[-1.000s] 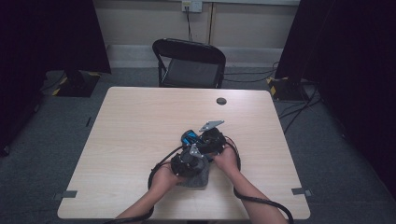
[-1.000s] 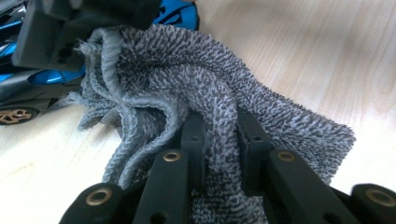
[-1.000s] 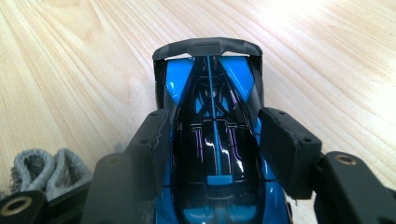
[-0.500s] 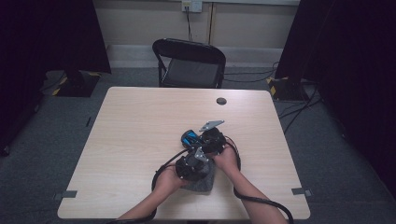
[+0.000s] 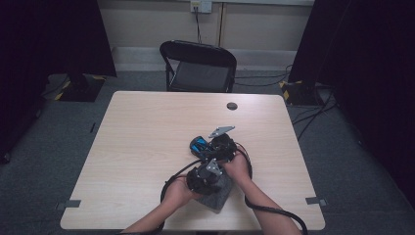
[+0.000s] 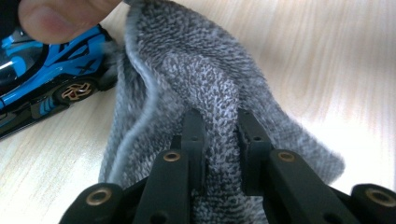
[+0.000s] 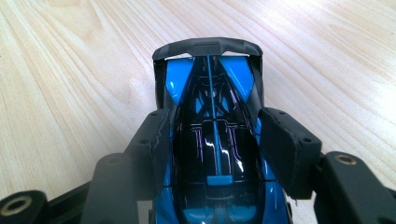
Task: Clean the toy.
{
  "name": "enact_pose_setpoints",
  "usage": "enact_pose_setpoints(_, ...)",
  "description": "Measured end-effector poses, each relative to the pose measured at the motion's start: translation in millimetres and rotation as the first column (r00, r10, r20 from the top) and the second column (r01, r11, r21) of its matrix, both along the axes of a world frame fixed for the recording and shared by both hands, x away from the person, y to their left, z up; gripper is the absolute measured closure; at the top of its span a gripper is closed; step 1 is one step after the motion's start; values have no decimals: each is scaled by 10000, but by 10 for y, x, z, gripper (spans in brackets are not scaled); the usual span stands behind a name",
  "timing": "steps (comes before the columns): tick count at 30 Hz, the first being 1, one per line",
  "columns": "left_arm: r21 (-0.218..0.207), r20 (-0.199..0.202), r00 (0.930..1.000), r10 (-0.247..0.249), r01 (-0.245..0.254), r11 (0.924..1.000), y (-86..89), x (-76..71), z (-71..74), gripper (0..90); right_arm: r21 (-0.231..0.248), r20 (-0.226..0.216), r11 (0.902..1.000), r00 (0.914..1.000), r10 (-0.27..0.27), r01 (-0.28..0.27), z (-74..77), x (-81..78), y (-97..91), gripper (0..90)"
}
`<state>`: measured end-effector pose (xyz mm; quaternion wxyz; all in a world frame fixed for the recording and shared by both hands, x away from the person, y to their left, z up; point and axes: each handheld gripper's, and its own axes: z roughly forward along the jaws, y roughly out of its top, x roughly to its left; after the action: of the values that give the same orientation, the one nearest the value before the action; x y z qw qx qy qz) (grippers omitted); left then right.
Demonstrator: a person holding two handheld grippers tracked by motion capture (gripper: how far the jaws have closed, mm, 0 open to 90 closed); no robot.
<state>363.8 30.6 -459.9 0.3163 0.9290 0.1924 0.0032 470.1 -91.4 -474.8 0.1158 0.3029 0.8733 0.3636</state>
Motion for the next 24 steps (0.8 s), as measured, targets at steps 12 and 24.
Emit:
enact_pose_setpoints(12, 48, 276, 9974, 660, -661, 9978, 434, 33, 151, 762, -2, -20, 10000, 10000, 3, -3, 1, -1, -3, 439)
enact_pose_setpoints(24, -386, 451, 9765, 2107, -2090, 9771, 973, 125, 238, 762, -27, -26, 10000, 10000, 3, -3, 3, -1, -2, 439)
